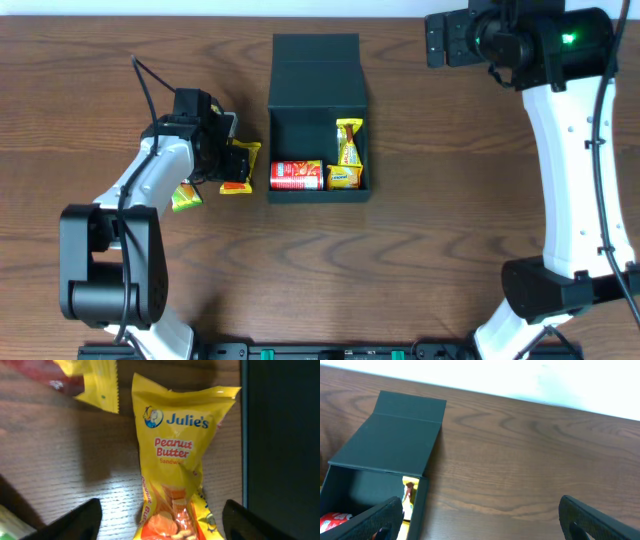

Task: Pack container
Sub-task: 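Move the left gripper to the yellow Julie's Peanut Butter pack and grasp it, then carry the Julie's pack into the box and release it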

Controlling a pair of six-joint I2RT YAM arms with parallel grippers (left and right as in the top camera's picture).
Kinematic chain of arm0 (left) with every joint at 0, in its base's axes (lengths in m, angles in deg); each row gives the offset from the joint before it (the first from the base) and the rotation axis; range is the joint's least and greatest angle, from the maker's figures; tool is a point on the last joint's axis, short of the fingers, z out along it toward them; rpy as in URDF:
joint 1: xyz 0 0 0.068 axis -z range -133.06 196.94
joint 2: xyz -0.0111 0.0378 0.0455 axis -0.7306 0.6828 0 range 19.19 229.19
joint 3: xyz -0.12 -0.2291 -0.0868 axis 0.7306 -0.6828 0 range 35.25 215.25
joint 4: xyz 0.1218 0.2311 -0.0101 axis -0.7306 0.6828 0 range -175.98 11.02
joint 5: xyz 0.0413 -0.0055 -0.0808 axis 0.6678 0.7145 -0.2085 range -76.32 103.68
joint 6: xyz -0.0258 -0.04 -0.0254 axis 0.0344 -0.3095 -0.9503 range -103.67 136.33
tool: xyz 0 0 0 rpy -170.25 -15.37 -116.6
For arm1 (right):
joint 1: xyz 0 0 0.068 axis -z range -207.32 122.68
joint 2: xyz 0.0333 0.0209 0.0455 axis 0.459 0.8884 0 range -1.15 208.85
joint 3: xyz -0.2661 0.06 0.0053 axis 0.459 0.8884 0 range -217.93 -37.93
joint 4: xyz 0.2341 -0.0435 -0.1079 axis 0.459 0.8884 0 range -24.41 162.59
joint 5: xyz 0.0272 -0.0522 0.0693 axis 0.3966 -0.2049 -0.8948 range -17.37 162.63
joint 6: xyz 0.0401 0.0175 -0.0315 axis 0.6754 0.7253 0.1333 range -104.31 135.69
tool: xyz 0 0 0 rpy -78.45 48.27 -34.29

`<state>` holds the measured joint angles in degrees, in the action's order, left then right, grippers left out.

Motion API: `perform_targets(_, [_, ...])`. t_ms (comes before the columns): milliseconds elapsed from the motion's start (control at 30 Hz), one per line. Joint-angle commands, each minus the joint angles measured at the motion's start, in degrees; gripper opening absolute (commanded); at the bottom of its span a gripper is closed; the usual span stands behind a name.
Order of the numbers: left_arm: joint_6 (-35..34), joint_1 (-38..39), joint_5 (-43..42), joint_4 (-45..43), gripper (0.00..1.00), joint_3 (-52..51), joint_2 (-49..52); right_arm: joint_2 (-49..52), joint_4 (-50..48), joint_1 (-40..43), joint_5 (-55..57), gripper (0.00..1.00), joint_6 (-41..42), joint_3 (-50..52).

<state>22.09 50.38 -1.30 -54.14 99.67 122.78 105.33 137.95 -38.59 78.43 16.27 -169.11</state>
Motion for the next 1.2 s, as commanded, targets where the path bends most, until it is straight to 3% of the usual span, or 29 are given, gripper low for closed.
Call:
perform_targets(0, [0.22, -0.02, 0.13, -0.44, 0.64, 1.22, 0.79, 0.02, 0.07, 0.48, -0.04, 0.99, -0.66, 0.09])
perform_targets(200, [0.22, -0.02, 0.13, -0.68, 0.41, 1.22, 1.25, 0.02, 0.07, 0.48, -0.07, 0.99, -0.61, 0.11])
perform_targets(333, [0.22, -0.02, 0.13, -0.85, 0.34, 1.22, 1.25, 0.02, 0.07, 0.48, -0.09, 0.99, -0.61, 0.11])
perform_targets(1167, [-1.09, 1.9, -0.04, -2.16, 0.27, 1.2, 2.05, 0.02, 0.07, 0.48, -0.09, 0.99, -0.61, 0.13])
